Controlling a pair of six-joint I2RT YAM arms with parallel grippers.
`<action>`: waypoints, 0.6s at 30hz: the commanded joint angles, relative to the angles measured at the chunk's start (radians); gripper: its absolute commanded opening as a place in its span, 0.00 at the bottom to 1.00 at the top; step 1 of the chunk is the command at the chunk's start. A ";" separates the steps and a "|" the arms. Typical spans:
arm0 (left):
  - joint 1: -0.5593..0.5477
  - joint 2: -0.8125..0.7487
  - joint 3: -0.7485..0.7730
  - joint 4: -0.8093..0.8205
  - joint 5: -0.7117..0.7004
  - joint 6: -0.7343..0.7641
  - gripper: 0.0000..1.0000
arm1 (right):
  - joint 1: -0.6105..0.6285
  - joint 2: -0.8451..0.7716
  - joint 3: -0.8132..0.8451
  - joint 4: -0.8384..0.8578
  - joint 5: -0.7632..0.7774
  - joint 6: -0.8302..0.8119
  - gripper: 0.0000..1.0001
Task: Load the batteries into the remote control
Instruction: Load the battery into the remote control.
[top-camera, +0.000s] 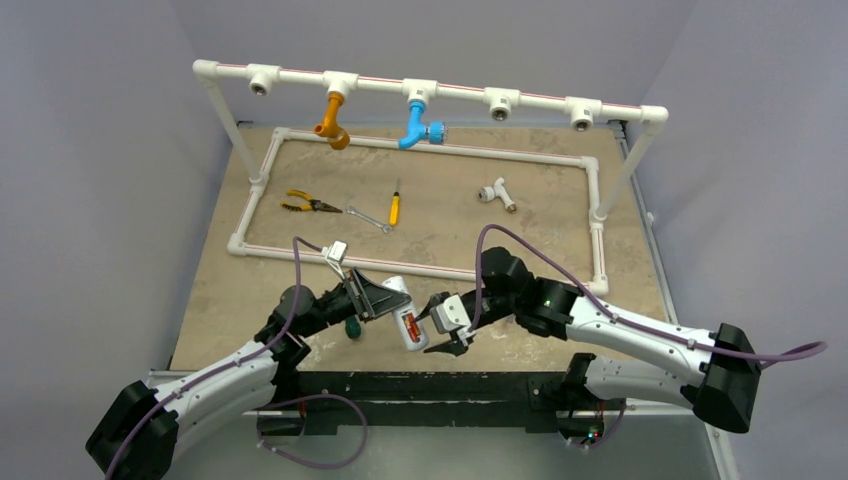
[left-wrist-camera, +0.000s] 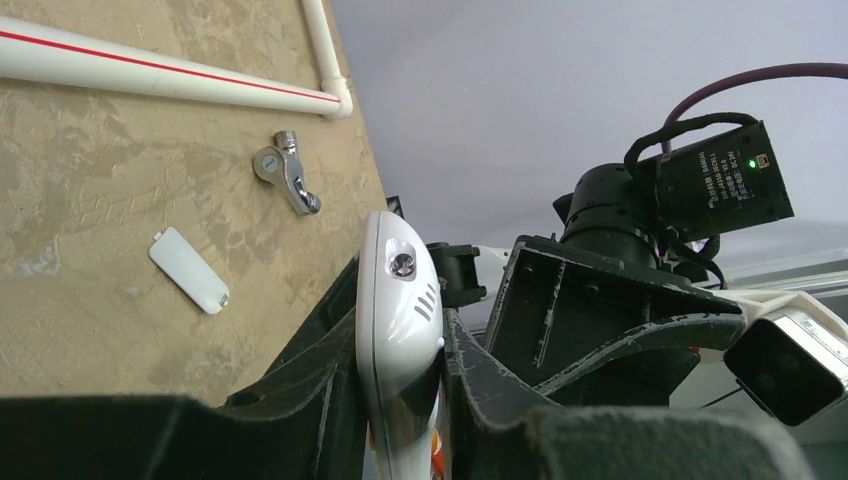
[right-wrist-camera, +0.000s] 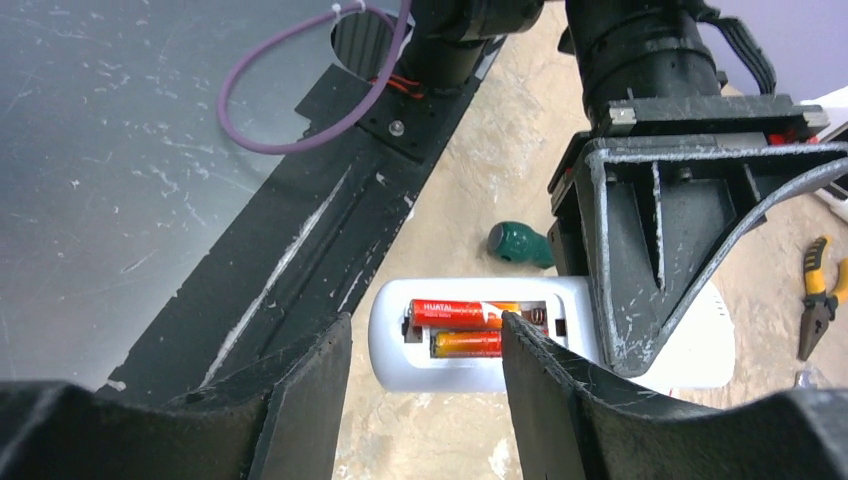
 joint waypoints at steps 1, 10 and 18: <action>-0.006 -0.009 0.006 0.049 0.008 0.004 0.00 | -0.002 -0.004 0.000 0.078 -0.061 0.021 0.54; -0.006 -0.014 0.006 0.039 0.008 0.007 0.00 | -0.002 0.014 0.007 0.092 -0.105 0.029 0.54; -0.006 -0.015 0.006 0.042 0.006 0.007 0.00 | -0.002 0.036 0.002 0.090 -0.102 0.026 0.50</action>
